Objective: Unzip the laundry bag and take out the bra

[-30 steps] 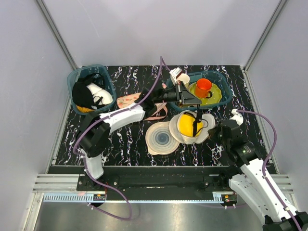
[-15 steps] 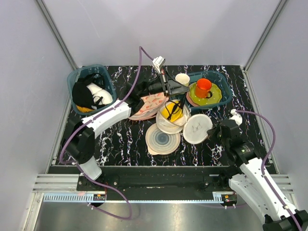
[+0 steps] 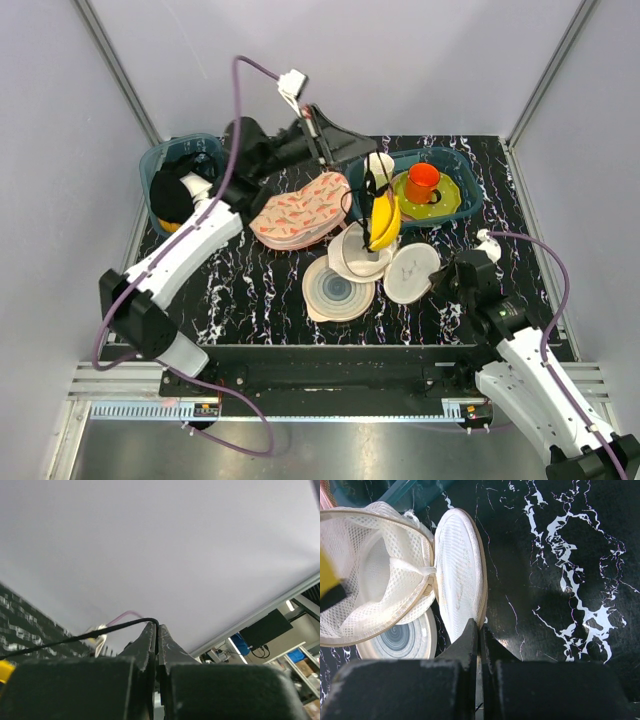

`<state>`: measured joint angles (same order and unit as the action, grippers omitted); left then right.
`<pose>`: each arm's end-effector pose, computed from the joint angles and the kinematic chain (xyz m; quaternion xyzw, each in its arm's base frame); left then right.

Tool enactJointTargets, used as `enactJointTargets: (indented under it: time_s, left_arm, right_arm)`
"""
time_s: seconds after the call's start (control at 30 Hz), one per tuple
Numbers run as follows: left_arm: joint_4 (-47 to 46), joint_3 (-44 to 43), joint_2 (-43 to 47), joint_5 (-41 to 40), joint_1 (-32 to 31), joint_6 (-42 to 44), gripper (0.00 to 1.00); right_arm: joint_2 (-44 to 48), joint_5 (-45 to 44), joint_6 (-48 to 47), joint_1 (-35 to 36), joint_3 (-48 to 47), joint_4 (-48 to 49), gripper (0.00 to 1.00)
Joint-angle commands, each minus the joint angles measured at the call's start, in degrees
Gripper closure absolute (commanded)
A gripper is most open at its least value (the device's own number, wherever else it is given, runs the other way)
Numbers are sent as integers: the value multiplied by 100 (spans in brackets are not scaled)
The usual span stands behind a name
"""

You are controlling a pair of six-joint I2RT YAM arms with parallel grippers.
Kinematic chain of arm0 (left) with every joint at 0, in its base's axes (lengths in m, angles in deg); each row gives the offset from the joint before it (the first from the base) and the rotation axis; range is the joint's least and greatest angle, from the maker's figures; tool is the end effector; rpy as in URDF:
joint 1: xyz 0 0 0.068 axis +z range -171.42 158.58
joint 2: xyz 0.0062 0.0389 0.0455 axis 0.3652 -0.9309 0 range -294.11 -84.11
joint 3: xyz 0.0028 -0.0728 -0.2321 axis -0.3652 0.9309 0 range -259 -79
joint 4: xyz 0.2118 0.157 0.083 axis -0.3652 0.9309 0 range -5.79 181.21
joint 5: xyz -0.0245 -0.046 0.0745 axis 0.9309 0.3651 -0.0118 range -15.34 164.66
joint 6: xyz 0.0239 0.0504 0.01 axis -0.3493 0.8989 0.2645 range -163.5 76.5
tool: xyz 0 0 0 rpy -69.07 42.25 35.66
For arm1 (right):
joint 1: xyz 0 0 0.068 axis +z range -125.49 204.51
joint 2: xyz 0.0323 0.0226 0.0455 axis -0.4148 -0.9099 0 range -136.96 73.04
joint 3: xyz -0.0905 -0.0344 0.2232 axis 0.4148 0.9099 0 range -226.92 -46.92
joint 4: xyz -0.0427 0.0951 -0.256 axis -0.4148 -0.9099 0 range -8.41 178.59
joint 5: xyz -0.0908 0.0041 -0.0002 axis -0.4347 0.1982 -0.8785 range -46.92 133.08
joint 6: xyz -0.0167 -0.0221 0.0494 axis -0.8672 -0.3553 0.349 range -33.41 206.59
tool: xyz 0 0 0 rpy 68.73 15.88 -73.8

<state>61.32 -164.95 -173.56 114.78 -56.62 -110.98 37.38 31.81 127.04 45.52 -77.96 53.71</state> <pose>0.2961 -0.2400 0.4254 0.1180 0.5992 -0.7225 0.3241 0.1730 0.0581 0.2166 0.1932 0.8801 0.1406 0.4103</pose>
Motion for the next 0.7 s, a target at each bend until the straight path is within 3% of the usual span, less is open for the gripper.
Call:
enactJointTargets:
  time_s: [0.0, 0.23, 0.4, 0.53, 0.67]
  left_arm:
    - [-128, -527, 577, -171, 206, 244, 100]
    - [1294, -1176, 770, -320, 610, 1218, 100]
    - [3658, -2118, 771, -1075, 1049, 2976, 100]
    - [4284, -1979, 955, -1603, 1629, 3435, 100]
    - [4556, -1811, 904, -1708, 2603, 3531, 100]
  right_arm:
    - [-11, -25, 34, 43, -15, 200, 100]
    - [278, 37, -80, 25, -497, -203, 100]
    - [375, -77, -335, 34, -1052, -582, 100]
    - [516, -401, -441, 34, -1683, -959, 100]
    - [788, -744, -616, 34, -2177, -1162, 100]
